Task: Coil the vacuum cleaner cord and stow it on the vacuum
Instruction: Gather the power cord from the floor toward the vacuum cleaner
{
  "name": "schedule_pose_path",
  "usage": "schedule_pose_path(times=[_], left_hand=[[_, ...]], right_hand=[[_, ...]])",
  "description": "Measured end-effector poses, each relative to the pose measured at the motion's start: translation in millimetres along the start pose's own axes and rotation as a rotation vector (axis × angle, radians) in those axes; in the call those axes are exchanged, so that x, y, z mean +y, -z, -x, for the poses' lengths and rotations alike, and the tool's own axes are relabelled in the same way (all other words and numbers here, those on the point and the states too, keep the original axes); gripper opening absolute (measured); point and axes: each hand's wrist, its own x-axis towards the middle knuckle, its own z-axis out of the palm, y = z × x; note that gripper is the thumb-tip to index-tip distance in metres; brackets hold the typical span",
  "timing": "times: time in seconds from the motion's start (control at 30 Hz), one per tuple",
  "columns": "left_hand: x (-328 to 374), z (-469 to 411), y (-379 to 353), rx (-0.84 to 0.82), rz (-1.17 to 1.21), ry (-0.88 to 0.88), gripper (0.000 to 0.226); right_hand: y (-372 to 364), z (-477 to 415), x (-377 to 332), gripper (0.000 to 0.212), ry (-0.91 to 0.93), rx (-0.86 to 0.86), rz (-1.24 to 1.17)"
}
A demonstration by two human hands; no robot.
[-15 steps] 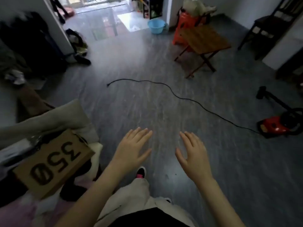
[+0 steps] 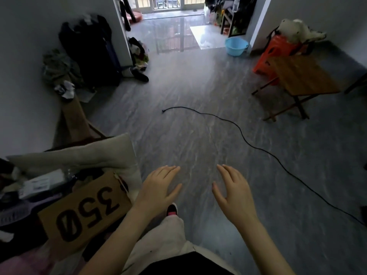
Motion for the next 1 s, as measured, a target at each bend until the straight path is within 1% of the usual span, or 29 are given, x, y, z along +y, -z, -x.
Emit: schedule_pose_path(times=[0.17,0.3,0.4,0.57,0.7,0.83,1.0], left_hand=[[-71,-100,48,0.045,-0.024,-0.014,0.051],[-112,-173,94,0.080,-0.039,-0.020,0.053],[-139,-222,107,0.078,-0.051,-0.005,0.054],[-180,-296,94,0.040,-0.039,0.042,0.054],[-214,-373,93,0.027,-0.021,0.102,0.055],[-246,-472,122,0.074,-0.011,0.147,0.055],[-284,-591,168,0.158,-0.020,0.142,0.054]], right_hand=[[-23,-122,-33,0.054,0.006,0.008,-0.015],[-24,-209,-54,0.054,0.024,0.033,-0.019],[-29,-267,-60,0.053,0.028,0.022,-0.011],[-52,-362,-49,0.053,0.054,-0.026,0.007],[-68,-462,-35,0.053,0.087,-0.054,0.009],[-65,-577,-26,0.053,0.117,-0.079,0.022],[-52,-712,-22,0.052,0.147,-0.045,0.021]])
